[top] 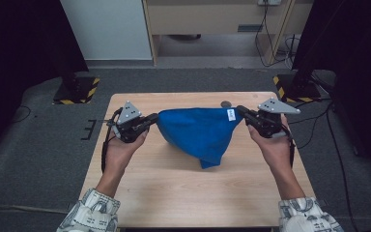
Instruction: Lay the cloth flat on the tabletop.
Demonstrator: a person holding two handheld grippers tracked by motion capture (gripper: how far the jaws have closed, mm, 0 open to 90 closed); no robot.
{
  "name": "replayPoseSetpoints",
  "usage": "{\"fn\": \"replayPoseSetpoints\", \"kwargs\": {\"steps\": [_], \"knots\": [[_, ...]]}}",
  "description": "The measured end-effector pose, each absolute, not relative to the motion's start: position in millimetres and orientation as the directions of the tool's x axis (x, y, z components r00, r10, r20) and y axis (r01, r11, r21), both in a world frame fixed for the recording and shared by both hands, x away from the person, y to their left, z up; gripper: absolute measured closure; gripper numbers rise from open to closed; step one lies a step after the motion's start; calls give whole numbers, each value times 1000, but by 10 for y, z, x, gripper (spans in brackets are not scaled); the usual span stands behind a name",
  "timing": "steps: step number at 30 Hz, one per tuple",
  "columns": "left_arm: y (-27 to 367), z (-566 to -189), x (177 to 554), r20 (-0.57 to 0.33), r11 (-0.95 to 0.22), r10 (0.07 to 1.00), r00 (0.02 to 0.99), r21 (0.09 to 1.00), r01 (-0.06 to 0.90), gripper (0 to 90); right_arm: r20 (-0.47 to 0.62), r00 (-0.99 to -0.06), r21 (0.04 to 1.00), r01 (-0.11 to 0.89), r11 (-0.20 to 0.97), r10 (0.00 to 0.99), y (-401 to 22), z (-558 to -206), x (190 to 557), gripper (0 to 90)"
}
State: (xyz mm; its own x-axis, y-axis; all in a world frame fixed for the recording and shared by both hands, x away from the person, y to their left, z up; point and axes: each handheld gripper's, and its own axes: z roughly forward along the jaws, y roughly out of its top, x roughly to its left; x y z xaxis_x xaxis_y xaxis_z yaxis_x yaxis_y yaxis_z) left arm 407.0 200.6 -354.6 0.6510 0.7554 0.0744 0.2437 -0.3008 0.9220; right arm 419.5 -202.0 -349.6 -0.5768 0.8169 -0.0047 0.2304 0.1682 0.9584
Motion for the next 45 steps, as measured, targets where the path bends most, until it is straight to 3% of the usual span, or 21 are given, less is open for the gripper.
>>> {"fn": "replayPoseSetpoints", "kwargs": {"steps": [22, 45], "knots": [[1949, -3211, 3570, 115, -329, 689, 715, 929, 167, 870, -54, -583, 972, 157, 177, 810, -2263, -3133, 3560, 884], [1737, -4046, 4710, 45, -378, 773, 632, 834, 403, 870, 29, -493, 896, 398, 196, 870, -2196, -4123, 4779, 883]]}}
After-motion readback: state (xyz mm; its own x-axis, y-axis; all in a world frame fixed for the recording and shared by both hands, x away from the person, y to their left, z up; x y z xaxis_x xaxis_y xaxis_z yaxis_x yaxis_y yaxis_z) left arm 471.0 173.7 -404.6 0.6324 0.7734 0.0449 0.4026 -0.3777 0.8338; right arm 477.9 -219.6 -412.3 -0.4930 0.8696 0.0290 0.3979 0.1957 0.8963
